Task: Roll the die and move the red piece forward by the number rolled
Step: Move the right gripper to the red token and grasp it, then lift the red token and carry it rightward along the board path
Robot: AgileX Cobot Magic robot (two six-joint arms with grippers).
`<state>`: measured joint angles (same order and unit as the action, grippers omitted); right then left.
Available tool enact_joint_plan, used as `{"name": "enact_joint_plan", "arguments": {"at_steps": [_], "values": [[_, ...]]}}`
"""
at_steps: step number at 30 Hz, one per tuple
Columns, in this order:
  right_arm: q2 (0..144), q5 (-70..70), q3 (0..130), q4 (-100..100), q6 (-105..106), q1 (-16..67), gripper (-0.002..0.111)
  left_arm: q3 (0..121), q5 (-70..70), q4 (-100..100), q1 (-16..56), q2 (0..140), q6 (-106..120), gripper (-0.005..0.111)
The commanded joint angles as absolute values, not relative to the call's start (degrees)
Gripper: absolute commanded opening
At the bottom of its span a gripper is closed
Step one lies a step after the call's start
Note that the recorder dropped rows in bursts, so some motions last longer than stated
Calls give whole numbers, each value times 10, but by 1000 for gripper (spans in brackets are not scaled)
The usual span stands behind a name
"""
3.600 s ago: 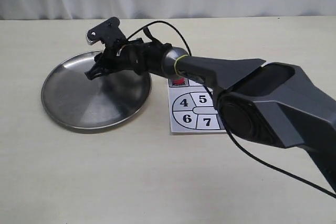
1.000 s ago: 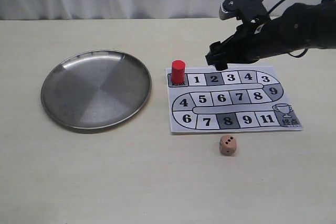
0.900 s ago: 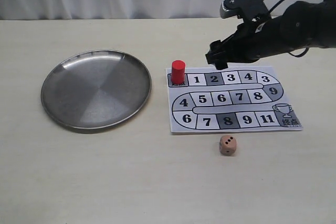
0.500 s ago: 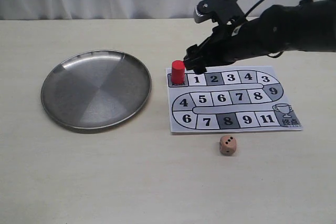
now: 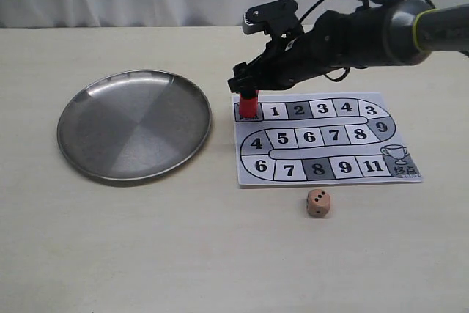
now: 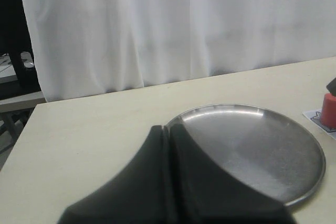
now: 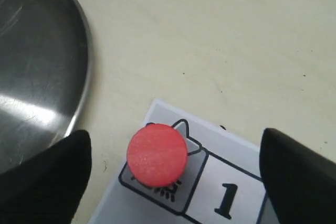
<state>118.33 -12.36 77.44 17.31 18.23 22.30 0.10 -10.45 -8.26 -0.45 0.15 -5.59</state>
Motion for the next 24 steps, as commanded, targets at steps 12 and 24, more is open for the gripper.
{"name": "enact_joint_plan", "arguments": {"at_steps": [12, 24], "values": [[1263, -102, 823, 167, 187, 228, 4, 0, -99, -83, 0, 0, -56, 0], [1134, -157, 823, 167, 188, 191, 4, 0, -99, -83, 0, 0, -56, 0]]}}
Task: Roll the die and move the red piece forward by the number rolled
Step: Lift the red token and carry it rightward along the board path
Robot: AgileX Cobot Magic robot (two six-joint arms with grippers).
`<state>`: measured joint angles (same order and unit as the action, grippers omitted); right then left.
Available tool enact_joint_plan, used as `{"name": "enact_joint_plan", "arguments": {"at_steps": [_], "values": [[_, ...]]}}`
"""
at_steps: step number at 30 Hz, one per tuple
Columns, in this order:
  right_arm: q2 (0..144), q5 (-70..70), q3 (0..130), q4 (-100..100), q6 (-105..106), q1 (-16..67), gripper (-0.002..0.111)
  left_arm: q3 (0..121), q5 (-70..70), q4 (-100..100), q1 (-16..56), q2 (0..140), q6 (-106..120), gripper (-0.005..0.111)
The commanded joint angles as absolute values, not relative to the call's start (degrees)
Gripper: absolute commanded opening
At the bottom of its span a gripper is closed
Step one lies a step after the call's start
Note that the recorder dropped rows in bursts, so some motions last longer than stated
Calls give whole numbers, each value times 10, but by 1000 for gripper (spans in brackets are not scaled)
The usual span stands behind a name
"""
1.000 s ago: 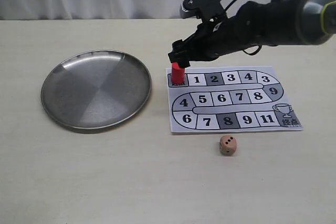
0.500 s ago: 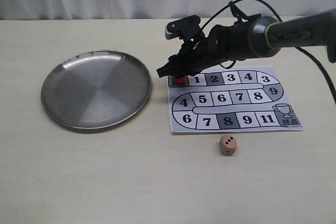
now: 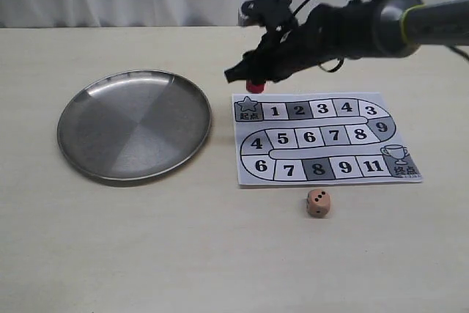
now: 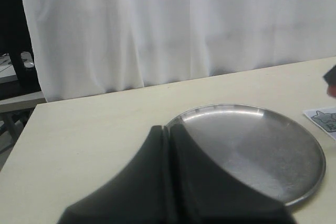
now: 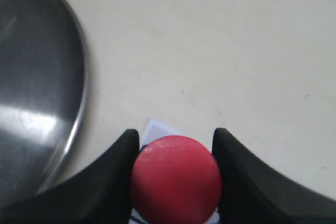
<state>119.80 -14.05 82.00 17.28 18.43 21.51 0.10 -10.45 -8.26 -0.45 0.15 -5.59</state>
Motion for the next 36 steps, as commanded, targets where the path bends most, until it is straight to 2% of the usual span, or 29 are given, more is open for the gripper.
{"name": "enact_joint_plan", "arguments": {"at_steps": [1, 6, 17, 30, 36], "values": [[1123, -165, 823, 167, 188, 185, 4, 0, -99, -83, 0, 0, -56, 0], [1127, -188, 823, 146, 188, 180, 4, 0, -99, -83, 0, 0, -56, 0], [1269, -193, 823, 119, 188, 180, 4, 0, -99, -83, 0, 0, -56, 0], [1252, -198, 823, 119, 187, 180, 4, 0, -99, -83, 0, 0, -56, 0], [1188, -198, 823, 119, 185, 173, 4, 0, -99, -83, 0, 0, -56, 0]]}}
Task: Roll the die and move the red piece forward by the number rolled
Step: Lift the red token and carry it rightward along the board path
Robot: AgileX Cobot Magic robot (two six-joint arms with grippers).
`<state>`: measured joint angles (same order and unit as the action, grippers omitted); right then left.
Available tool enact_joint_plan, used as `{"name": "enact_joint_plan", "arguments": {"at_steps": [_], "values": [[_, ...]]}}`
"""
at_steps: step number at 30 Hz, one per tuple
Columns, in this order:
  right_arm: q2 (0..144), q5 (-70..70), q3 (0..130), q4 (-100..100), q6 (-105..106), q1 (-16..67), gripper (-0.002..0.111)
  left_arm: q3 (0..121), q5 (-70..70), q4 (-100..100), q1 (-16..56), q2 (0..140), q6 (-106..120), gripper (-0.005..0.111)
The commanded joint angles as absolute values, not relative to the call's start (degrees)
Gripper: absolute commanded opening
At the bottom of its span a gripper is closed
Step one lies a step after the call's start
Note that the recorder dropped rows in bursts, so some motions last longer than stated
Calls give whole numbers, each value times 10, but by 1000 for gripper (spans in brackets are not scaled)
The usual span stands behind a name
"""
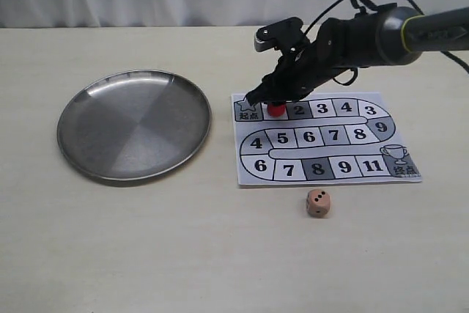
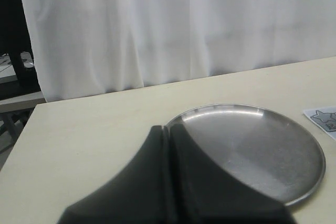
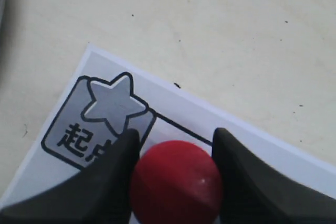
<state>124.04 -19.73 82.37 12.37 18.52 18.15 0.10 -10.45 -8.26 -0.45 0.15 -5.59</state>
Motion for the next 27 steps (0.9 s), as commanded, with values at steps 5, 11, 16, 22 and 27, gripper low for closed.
{"name": "enact_joint_plan", "arguments": {"at_steps": [5, 11, 16, 22, 27], "values": [[1137, -198, 823, 119, 168, 155, 4, 0, -99, -83, 0, 0, -56, 0], [1165, -188, 806, 111, 170, 152, 4, 0, -99, -83, 0, 0, -56, 0], [1222, -177, 791, 111, 173, 138, 4, 0, -99, -83, 0, 0, -56, 0], [1251, -193, 791, 111, 173, 128, 4, 0, -99, -83, 0, 0, -56, 0], [1251, -197, 791, 113, 173, 128, 4, 0, -99, -83, 0, 0, -56, 0]]}}
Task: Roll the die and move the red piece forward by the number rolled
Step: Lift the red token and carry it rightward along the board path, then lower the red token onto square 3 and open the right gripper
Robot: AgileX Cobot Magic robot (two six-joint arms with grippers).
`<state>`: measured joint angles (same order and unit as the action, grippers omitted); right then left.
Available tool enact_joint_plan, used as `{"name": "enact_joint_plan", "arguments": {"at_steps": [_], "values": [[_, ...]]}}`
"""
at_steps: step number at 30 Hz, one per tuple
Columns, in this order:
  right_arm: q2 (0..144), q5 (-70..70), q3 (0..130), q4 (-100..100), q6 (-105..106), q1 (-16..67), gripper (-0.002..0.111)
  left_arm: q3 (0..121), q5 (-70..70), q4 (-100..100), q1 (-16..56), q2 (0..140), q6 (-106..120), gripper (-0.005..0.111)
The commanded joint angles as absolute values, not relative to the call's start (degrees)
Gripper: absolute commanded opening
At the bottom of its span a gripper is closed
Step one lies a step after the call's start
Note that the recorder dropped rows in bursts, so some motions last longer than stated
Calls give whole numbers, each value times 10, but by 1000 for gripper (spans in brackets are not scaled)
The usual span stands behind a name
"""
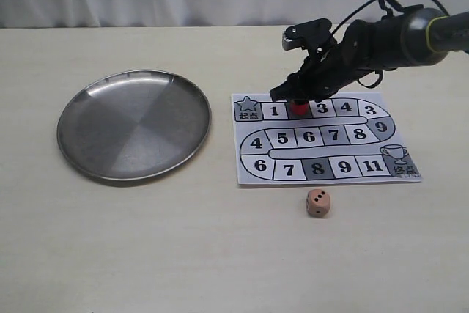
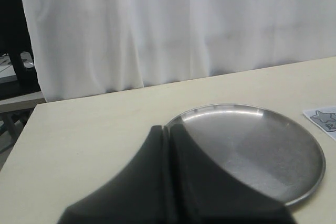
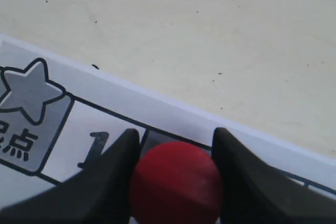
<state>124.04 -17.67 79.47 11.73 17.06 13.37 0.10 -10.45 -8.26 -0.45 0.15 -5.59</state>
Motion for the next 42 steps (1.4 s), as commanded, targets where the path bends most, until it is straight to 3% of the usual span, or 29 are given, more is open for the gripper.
{"name": "enact_joint_plan", "arguments": {"at_steps": [1, 19, 32, 42], "values": [[1251, -198, 791, 113, 173, 128, 4, 0, -99, -83, 0, 0, -56, 0], [1102, -186, 793, 111, 172, 93, 4, 0, -99, -83, 0, 0, -56, 0], [1238, -204, 792, 78, 171, 87, 4, 0, -99, -83, 0, 0, -56, 0], [1243, -228, 792, 81, 171, 85, 4, 0, -99, -83, 0, 0, -56, 0]]}}
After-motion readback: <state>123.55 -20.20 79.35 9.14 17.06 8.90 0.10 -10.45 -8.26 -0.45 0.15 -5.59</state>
